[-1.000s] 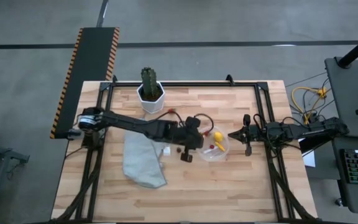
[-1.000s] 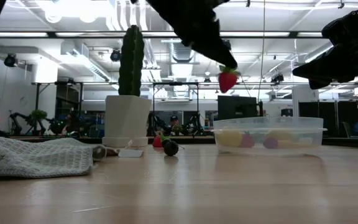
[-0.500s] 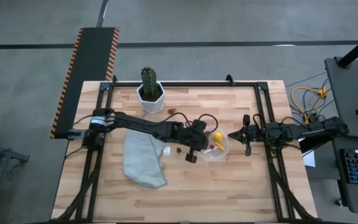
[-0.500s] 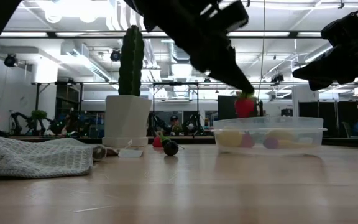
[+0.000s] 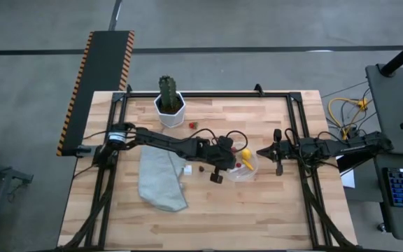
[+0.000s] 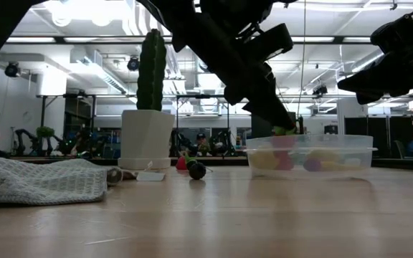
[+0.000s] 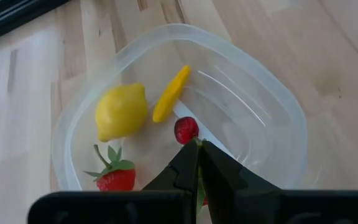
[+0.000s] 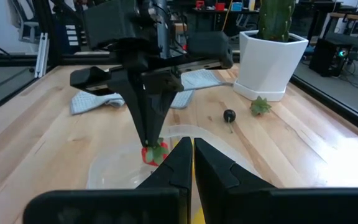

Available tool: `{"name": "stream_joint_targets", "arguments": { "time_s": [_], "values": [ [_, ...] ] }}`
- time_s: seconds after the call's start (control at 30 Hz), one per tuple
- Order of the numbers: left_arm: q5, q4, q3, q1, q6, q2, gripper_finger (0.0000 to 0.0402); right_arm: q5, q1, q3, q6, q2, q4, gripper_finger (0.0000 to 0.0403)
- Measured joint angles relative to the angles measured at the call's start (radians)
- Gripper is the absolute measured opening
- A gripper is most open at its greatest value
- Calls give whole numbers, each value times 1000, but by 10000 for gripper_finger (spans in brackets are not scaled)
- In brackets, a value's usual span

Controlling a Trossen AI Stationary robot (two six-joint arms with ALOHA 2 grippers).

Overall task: Pick and placing Produce into tupperware
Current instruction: Put the bottom red strawberry into the transparent container, then put the bottom black berry into the transparent container

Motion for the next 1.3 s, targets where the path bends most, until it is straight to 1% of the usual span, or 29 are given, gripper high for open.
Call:
{"name": "stream_joint_targets", "arguments": {
  "time_s": [0.87,0.97,1.2,1.3],
  "values": [
    [0,-1,-4,0,-3,0,1,0,0,0,0,0,0,9],
    [0,-1,-4,1,-4,0,13,0,0,0,0,0,0,9],
    [-1,0,-4,2,-4,0,65,0,0,0,0,0,0,9],
    [-2,-1,-4,2,-4,0,82,0,0,0,0,0,0,9]
  ]
}}
